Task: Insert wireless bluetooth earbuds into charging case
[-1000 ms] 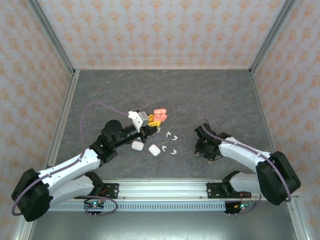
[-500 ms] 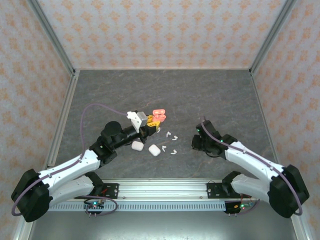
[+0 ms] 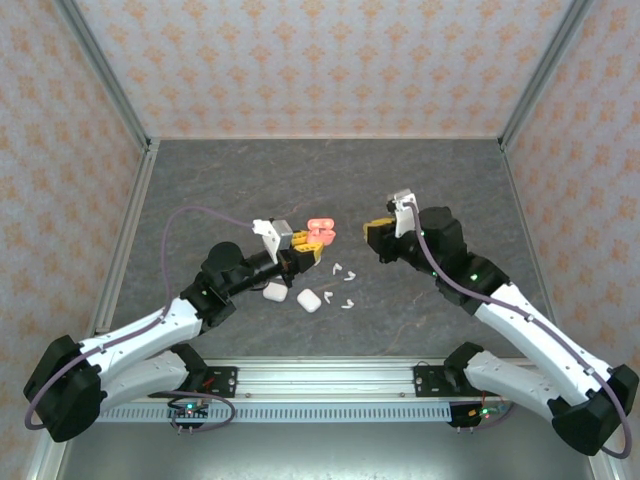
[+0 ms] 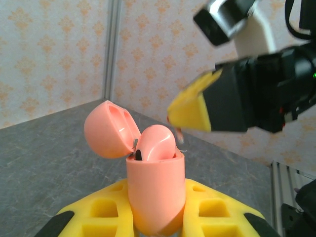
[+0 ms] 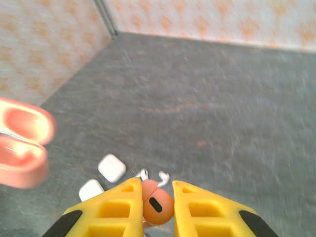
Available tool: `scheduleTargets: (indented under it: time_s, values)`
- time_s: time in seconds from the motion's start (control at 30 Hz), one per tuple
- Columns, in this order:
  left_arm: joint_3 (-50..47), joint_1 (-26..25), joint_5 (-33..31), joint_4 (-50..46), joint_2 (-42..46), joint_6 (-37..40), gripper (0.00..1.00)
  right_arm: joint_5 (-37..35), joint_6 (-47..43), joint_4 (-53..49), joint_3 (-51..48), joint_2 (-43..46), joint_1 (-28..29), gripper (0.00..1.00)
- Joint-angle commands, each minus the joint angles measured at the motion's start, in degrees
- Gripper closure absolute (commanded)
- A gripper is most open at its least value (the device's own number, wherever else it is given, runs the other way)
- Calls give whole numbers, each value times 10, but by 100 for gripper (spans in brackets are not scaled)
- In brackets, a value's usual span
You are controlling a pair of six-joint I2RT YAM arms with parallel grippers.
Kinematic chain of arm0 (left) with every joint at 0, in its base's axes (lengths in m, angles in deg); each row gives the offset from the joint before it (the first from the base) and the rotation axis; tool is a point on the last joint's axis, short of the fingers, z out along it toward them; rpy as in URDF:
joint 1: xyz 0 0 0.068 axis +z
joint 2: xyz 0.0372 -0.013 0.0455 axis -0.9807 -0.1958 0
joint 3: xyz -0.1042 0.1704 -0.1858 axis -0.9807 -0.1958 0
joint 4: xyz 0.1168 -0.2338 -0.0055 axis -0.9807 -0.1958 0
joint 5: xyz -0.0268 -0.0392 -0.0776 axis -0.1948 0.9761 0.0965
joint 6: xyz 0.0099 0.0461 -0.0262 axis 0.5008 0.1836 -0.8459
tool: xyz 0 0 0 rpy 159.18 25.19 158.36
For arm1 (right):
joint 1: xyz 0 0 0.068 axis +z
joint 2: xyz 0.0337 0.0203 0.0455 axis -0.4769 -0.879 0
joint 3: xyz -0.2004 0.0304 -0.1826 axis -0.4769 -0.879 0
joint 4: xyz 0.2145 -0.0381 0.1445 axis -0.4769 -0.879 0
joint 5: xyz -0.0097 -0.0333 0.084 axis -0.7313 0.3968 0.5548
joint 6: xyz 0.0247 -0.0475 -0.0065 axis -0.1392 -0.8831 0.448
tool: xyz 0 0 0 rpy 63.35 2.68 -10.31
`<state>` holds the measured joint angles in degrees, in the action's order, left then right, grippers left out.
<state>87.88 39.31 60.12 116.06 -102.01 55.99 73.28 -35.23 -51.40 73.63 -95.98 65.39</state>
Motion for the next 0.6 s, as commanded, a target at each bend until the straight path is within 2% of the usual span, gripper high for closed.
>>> scheduleTargets:
  time_s: [0.0, 0.2, 0.57]
  values:
    - [23, -1, 38, 39, 1, -14, 100, 49, -85, 25, 40, 10, 12, 84]
    - [28, -1, 51, 38, 4, -17, 100, 68, -136, 31, 70, 6, 36, 84]
    - [31, -2, 58, 35, 0, -16, 100, 71, -158, 37, 91, -33, 64, 84]
